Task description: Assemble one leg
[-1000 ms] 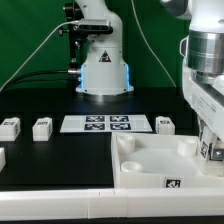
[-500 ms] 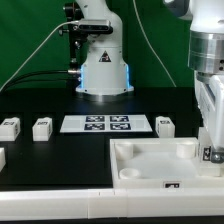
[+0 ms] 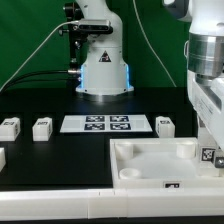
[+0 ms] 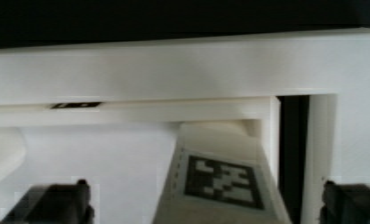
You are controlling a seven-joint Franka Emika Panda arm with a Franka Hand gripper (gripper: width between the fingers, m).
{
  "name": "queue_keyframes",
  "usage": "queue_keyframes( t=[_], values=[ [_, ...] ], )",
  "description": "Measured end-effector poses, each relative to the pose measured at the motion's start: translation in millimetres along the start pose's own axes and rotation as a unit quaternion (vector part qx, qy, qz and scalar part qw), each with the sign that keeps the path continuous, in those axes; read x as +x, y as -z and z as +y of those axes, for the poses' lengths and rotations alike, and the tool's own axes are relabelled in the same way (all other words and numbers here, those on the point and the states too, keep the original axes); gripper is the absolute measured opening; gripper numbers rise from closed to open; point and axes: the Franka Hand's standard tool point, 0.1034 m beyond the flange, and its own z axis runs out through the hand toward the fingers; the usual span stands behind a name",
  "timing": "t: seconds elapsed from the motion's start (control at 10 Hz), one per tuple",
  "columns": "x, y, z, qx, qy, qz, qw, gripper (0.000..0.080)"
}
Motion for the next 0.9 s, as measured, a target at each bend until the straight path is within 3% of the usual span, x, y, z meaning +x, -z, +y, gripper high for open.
queue_keyframes(
  t=[0.4, 0.7, 0.9],
  values=[
    [4.0, -1.1, -0.1, -0.001, 0.241, 0.002, 0.970, 0.0649],
    [4.9, -1.1, -0.3, -0.002, 0.405, 0.004, 0.914, 0.0649],
    [5.6, -1.1, -0.5, -0.003, 0.507, 0.004, 0.862, 0.0649]
  ],
)
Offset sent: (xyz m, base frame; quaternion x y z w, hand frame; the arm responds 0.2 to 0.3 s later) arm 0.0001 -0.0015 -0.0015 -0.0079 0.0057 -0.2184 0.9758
